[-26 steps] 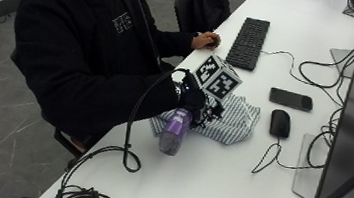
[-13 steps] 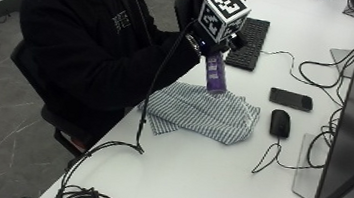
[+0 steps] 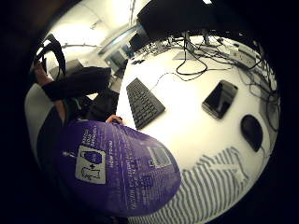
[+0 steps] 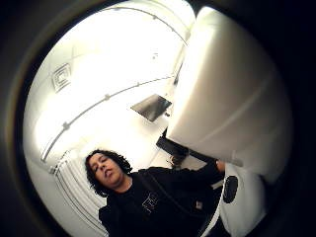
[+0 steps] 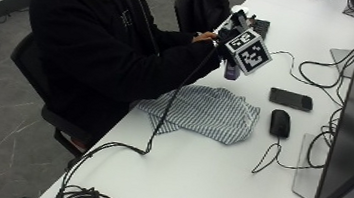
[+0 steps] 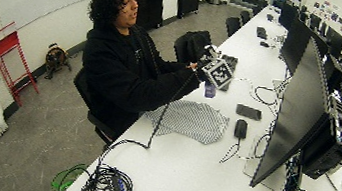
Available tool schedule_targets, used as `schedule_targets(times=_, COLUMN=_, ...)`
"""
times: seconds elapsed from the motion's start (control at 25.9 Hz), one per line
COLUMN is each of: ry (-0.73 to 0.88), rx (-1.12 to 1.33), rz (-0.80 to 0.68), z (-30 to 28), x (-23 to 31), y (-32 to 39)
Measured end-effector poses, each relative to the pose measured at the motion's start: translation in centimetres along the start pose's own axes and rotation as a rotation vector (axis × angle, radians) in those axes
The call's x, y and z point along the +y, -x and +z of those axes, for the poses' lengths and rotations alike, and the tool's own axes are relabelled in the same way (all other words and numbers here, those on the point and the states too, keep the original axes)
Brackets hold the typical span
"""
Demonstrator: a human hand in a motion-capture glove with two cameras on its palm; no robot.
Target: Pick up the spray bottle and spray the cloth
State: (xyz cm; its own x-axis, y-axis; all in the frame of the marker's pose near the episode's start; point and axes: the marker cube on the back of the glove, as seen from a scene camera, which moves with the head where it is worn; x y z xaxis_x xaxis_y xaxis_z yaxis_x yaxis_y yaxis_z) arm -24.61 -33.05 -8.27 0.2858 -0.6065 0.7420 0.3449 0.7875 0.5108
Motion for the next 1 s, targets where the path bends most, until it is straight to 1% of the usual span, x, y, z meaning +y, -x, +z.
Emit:
schedule_targets(times=0.19, ry=-0.069, rx=-0.072, rz=0.063, z=1.4, x=0.0, y=-3.2)
schedule_targets(times=0.35, ry=-0.109, rx=-0.105, rz=0.081, z=2.0, x=0.3, y=-4.5)
schedule_targets(times=1.0, ry=-0.095, rx=-0.098, rz=0.084, z=2.8, x=1.2, y=-6.4)
